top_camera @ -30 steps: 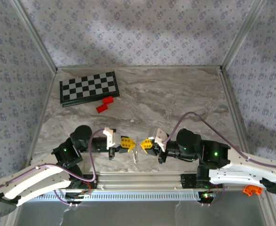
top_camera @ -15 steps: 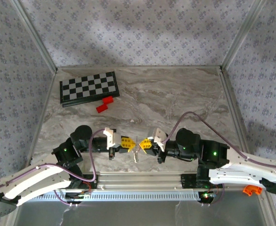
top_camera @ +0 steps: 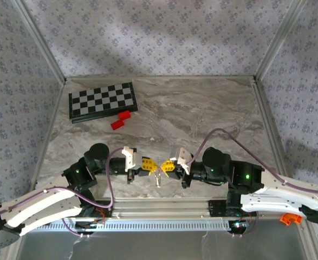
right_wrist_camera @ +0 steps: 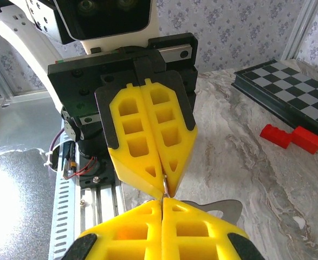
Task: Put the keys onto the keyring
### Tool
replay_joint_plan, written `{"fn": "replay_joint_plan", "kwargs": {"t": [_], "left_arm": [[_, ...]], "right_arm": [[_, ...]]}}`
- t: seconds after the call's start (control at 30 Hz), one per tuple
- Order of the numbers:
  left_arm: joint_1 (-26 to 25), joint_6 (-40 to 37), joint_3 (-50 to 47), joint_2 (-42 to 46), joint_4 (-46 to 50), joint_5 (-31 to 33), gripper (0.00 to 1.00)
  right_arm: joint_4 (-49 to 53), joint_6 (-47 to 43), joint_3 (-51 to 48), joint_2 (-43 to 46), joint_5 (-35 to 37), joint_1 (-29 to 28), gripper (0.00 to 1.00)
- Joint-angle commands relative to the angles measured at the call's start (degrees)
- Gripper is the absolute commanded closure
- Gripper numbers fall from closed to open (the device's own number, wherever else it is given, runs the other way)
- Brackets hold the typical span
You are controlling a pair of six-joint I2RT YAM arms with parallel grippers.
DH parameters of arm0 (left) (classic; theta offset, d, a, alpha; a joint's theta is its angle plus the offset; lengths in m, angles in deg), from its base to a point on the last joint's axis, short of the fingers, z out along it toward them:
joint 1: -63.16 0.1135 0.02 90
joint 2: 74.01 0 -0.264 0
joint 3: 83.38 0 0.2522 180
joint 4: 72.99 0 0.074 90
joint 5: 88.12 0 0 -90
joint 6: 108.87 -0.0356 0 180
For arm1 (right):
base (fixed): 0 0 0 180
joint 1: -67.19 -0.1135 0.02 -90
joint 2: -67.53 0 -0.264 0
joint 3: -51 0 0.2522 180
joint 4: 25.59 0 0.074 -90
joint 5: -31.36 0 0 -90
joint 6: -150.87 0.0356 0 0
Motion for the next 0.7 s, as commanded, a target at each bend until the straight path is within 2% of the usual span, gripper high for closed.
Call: {"fn": "replay_joint_plan", "kwargs": {"t": [0.0,0.67], "left_arm": [[-0.3,-1.1,2.5,-0.3,-1.0,0.0,1.0],[-0.4,0.5,2.7,-1.3,-3.5,-0.4,1.0]], "right_arm": [[-2.7,-1.0,-0.5,0.5,-1.9,0.0,1.0],[0.5,-3.4,-1.7,3.3,-1.2,-0.1,1.0]]}}
